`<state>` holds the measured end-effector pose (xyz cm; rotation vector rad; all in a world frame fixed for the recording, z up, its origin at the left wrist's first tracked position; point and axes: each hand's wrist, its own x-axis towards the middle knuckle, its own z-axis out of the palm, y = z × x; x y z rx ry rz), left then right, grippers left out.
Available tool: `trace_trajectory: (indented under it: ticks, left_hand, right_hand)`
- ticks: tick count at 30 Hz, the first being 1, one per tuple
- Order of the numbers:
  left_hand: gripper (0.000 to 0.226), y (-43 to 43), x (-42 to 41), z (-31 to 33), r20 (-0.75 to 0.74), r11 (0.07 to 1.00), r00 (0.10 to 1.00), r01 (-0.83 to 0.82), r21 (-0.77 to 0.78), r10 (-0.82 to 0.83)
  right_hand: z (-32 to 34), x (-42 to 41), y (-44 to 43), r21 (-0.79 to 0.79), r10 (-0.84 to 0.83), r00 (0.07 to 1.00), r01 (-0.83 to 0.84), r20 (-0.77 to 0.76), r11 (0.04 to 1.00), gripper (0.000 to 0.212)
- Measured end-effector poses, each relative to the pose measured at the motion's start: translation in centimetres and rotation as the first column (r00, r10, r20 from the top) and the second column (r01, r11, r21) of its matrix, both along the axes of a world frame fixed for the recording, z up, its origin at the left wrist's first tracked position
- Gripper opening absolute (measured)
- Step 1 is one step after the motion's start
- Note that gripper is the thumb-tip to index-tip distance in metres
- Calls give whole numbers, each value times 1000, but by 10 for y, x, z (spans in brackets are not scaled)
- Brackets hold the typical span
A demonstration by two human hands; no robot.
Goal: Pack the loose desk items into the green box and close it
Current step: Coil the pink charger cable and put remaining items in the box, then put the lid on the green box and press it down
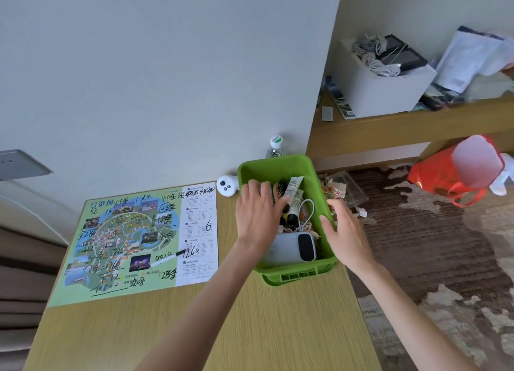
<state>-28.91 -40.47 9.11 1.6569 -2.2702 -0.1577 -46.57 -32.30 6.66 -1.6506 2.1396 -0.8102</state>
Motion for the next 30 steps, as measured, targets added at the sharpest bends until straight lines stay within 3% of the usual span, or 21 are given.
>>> trace_trajectory:
  ticks: [2, 4, 9, 12, 19, 30]
  left_hand:
    - [41, -5, 12, 2, -99, 994, 990, -105, -16, 103]
    - [36, -6, 23, 2, -123, 977, 971, -195, 86, 204]
    - [39, 3, 34, -12, -241, 945, 939, -177, 275, 246]
    - [28, 5, 35, -12, -376, 945, 893, -139, 295, 248]
    - [23, 10, 66, 0, -515, 964, 819, -166, 207, 252]
    - [22, 49, 187, -2, -458, 940, 822, -285, 186, 339]
  right_hand:
    - [0, 1, -1, -10, -4, 1000, 4, 14, 1000, 31]
    - [0, 3, -1, -10, -19, 1000, 20, 21, 1000, 30]
    - [-1, 10, -5, 65, -77, 997, 79, -31, 995, 24]
    - [2, 13, -5, 45, -115, 992, 117, -47, 992, 26]
    - [20, 35, -4, -49, -83, 995, 81, -53, 996, 26]
    - [12, 142, 25, 11, 85, 991, -86, 107, 996, 38]
